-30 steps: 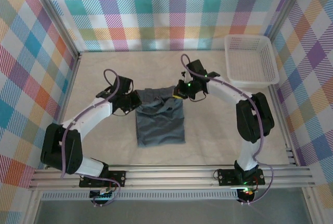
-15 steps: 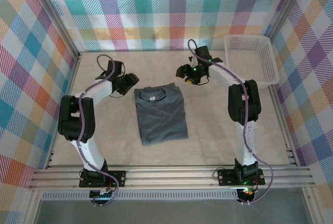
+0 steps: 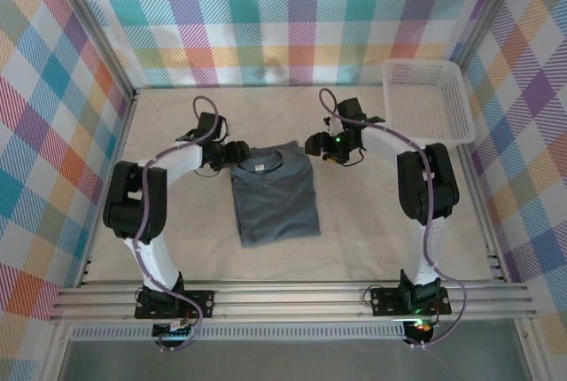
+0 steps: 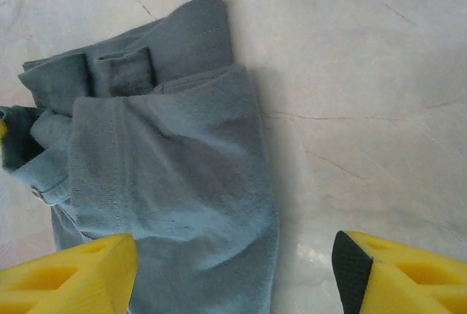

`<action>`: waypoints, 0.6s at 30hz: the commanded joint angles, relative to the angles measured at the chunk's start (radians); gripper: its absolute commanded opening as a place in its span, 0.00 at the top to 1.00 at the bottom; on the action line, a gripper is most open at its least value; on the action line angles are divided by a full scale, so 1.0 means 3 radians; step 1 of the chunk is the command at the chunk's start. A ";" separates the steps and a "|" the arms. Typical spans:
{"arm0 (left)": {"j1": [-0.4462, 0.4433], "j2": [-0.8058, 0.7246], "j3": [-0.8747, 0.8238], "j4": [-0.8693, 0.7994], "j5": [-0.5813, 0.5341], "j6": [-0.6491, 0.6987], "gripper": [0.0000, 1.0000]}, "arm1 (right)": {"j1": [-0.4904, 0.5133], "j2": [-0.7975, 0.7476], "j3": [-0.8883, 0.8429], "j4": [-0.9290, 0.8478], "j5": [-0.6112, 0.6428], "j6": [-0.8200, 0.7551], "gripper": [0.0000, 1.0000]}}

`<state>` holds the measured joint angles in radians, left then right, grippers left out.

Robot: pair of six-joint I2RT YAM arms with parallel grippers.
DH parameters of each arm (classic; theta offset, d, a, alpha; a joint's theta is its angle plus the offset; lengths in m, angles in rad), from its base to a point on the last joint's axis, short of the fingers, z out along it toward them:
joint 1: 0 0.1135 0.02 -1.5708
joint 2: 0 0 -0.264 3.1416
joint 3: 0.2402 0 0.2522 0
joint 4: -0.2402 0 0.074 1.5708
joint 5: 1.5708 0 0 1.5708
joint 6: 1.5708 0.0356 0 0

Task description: Fold the inside-out t-shirt

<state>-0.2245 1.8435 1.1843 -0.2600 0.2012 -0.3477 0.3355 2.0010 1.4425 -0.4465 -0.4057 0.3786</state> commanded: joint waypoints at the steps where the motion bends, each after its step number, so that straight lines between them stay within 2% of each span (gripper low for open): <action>1: -0.0014 0.0236 0.0233 -0.0119 -0.0255 0.0352 0.31 | -0.0004 0.0004 0.0100 0.0004 -0.0084 -0.0078 0.28; 5: -0.0020 0.0438 0.0419 -0.0332 -0.0616 0.0469 0.34 | -0.0005 -0.0036 0.0110 -0.0079 -0.0069 -0.0107 0.28; 8: -0.0044 0.0450 0.0415 -0.0252 -0.0522 0.0498 0.33 | -0.0006 -0.0054 0.0100 -0.0105 -0.0070 -0.0099 0.28; 12: -0.0049 0.0622 0.0549 -0.0360 -0.0517 0.0274 0.34 | -0.0007 -0.0061 0.0110 -0.0079 -0.0103 -0.0033 0.28; 15: -0.0071 0.0758 0.0583 -0.0345 -0.0468 0.0112 0.45 | -0.0005 -0.0064 0.0143 -0.0089 -0.0106 0.0004 0.28; 18: -0.0114 0.0817 0.0563 -0.0297 -0.0413 0.0048 0.65 | -0.0009 -0.0057 0.0181 -0.0127 -0.0081 0.0002 0.27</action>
<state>-0.2398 2.0209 1.3529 -0.3691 0.0307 -0.3046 0.3351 2.0010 1.4601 -0.4667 -0.4095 0.3801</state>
